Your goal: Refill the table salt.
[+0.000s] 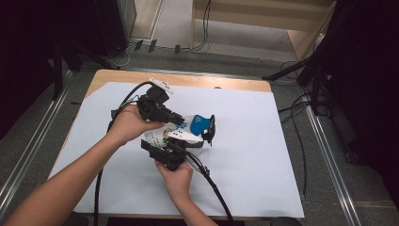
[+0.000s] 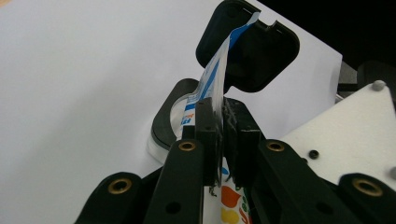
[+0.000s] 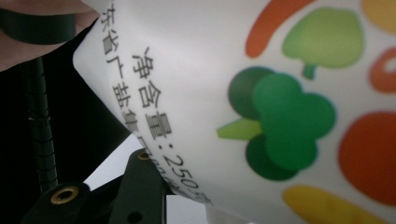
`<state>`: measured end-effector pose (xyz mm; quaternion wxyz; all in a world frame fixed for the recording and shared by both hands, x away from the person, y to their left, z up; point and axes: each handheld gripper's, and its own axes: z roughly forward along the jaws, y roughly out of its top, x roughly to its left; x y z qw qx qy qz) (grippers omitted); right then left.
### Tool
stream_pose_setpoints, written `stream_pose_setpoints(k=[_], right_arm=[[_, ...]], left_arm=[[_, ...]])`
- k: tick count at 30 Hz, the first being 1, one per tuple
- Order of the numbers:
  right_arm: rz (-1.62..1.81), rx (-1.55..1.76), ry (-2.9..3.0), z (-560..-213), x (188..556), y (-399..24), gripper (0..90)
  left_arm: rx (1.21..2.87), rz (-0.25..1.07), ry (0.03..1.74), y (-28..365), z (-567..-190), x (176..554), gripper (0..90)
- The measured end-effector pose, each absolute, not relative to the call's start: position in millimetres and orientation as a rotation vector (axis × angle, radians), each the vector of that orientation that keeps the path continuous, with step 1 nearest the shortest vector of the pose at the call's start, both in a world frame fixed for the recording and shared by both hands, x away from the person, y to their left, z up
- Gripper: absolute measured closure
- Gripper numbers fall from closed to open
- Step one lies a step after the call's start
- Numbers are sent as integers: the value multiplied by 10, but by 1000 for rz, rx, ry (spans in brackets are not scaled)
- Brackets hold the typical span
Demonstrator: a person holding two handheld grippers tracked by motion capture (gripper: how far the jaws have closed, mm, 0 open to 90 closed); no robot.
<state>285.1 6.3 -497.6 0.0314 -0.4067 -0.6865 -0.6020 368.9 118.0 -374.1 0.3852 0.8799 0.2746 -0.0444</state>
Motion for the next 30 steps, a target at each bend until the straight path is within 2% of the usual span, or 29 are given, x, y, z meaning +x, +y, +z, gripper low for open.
stream_pose_setpoints(k=[11, 30], right_arm=[[-1863, -1250, -2101, -4974, 2847, 70, 650], [-1890, -1254, -2048, -4942, 2835, 57, 661]], left_arm=[[2264, -133, 703, 1159, -3734, 3719, 896], [2274, -102, 699, 1123, -3674, 3701, 898]])
